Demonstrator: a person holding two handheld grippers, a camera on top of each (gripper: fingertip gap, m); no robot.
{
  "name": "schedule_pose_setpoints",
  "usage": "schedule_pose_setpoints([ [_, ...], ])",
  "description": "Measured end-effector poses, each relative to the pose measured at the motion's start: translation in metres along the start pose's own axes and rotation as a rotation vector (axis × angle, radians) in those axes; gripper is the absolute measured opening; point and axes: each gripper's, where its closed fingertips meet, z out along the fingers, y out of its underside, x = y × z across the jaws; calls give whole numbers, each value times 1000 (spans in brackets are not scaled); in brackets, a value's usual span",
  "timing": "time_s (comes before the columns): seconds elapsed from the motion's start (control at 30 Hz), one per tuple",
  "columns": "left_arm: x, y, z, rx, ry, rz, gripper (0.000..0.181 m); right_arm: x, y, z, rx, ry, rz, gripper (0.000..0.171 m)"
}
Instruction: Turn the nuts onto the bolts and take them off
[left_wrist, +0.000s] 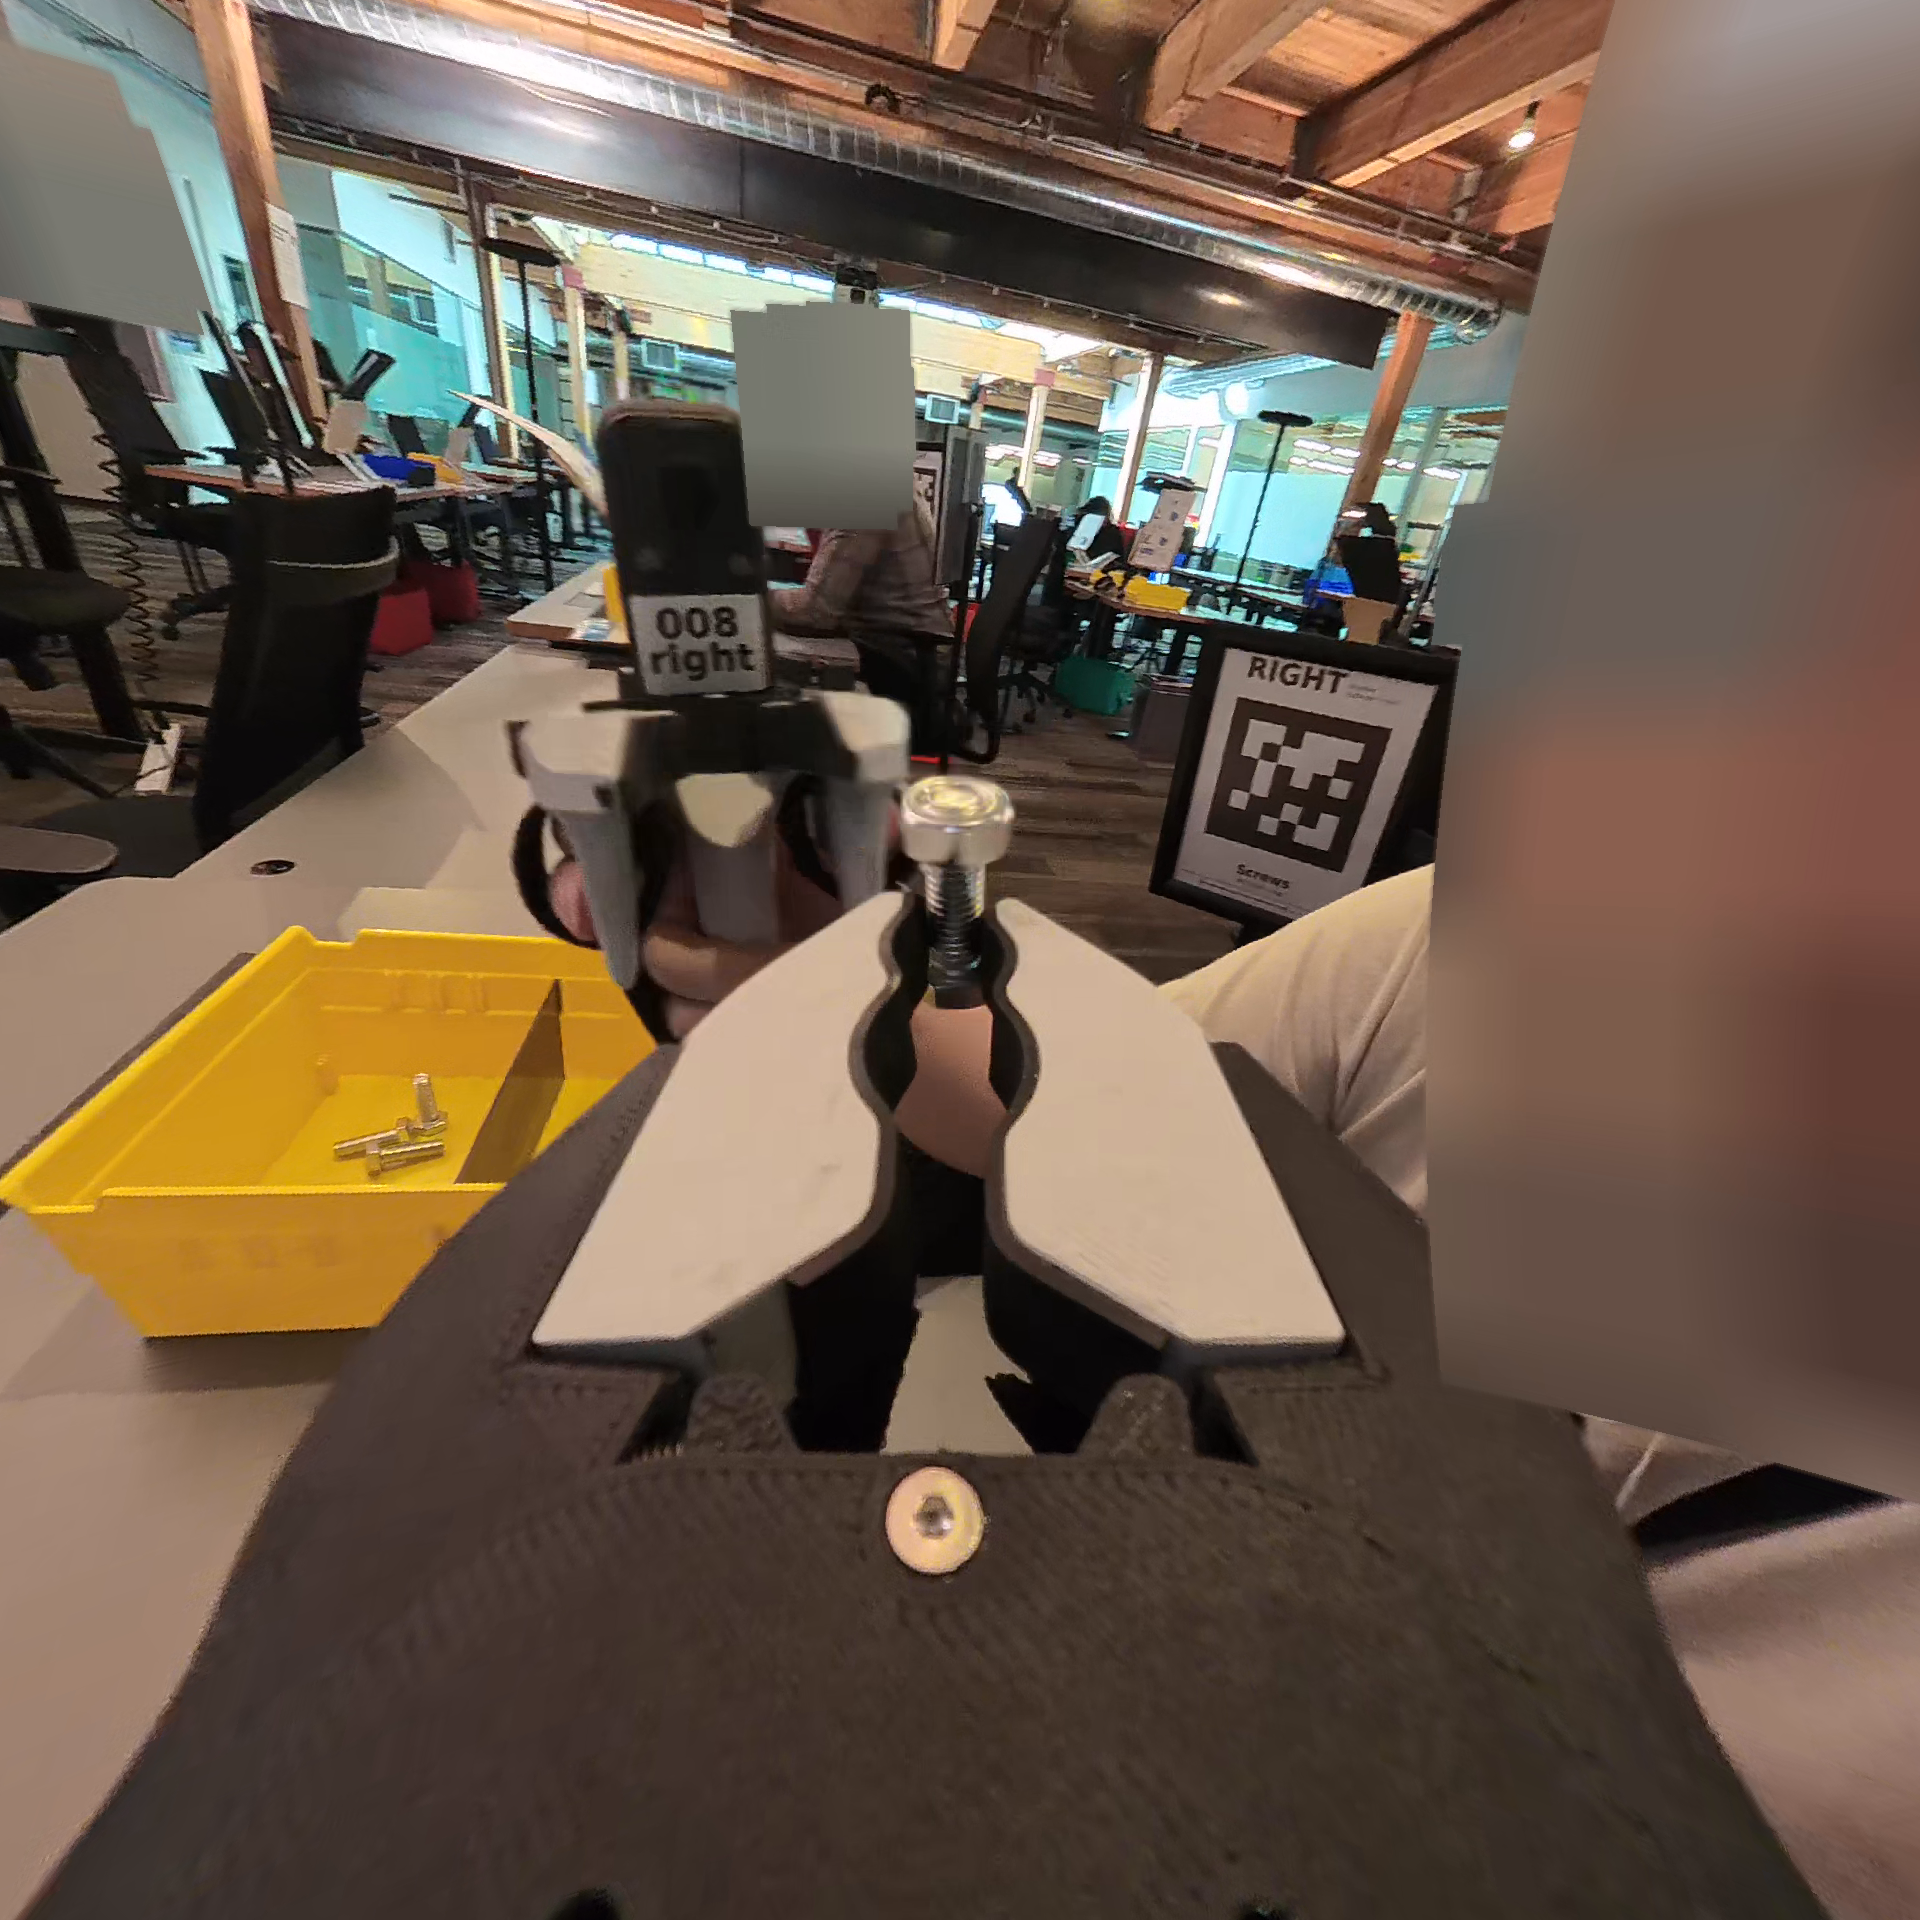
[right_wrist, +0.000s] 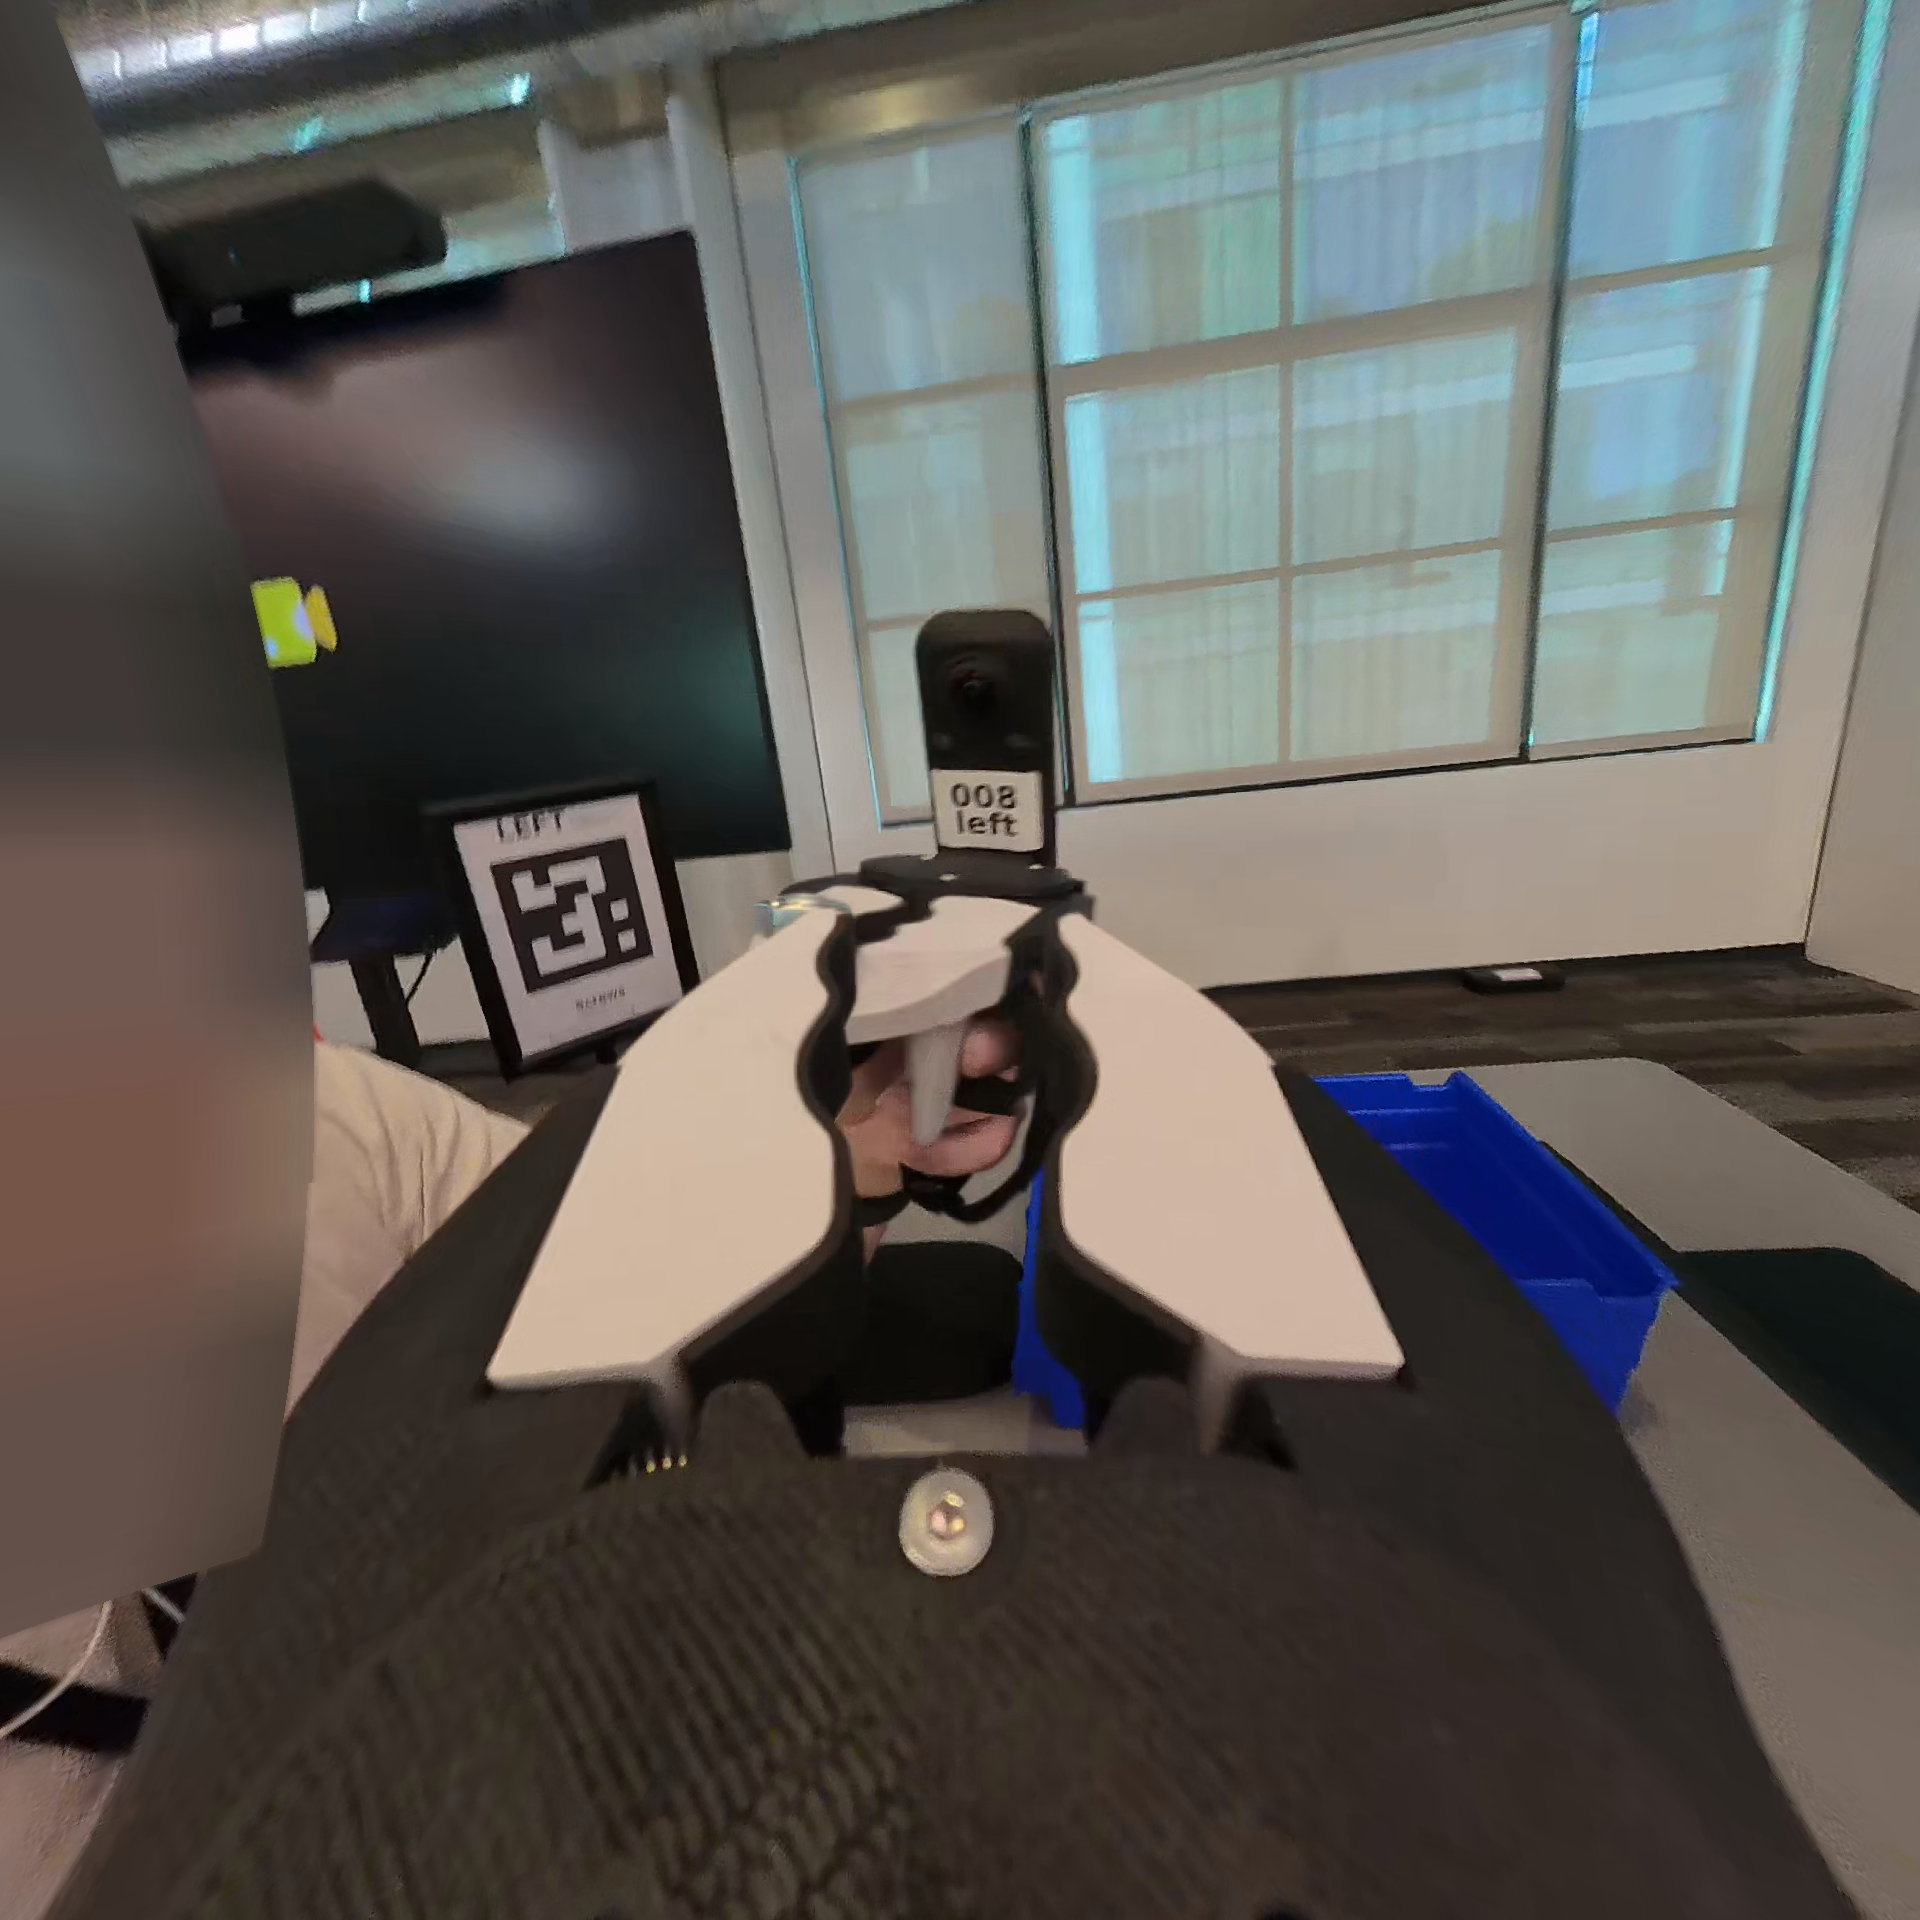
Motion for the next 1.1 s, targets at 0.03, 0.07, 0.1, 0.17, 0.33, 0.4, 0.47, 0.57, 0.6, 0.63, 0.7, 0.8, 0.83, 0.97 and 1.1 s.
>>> schedule_pose_setpoints([
  [0.03, 0, -1, -1, 3, 0, -5, 9, 0, -3, -2, 15, -4, 4, 34],
  [0.07, -2, -1, -1, 1, -20, 0, 9, -3, -4, -2, 13, -11, -5, 34],
  [0.1, -5, 1, -1, -17, -41, 7, 9, -9, -2, 2, -5, -19, -27, 35],
  [0.17, -10, 6, 0, -51, -75, 20, 9, -21, 6, 12, -48, -25, -88, 37],
  [0.33, -9, 9, 2, -72, -79, 28, 9, -14, 16, 15, -103, 7, -118, 43],
  [0.4, -10, 8, 0, -73, -98, 33, 9, -8, 11, 7, -77, -3, -58, 41],
  [0.47, -9, 6, -3, -70, -87, 22, 9, -2, 3, 1, -36, 16, -43, 33],
  [0.57, -13, 7, -5, -90, -128, 37, 9, -13, 3, 5, -45, -21, -61, 35],
  [0.6, -15, 9, -5, -101, -139, 43, 9, -17, 6, 8, -58, -28, -74, 36],
  [0.63, -16, 10, -5, -107, -144, 47, 9, -19, 10, 12, -72, -25, -86, 38],
  [0.7, -14, 11, -2, -114, -133, 45, 9, -17, 17, 16, -99, -10, -105, 38],
  [0.8, -14, 11, -2, -120, -152, 48, 9, -7, 17, 10, -101, -4, -90, 43],
  [0.83, -17, 11, -4, -119, -169, 52, 9, -2, 17, 6, -103, 4, -72, 43],
  [0.97, -14, 7, -6, -93, -134, 27, 9, 2, 14, 1, -93, -2, -51, 35],
  [1.1, -18, 11, -4, -120, -158, 45, 9, -13, 15, 8, -96, -43, -69, 37],
])
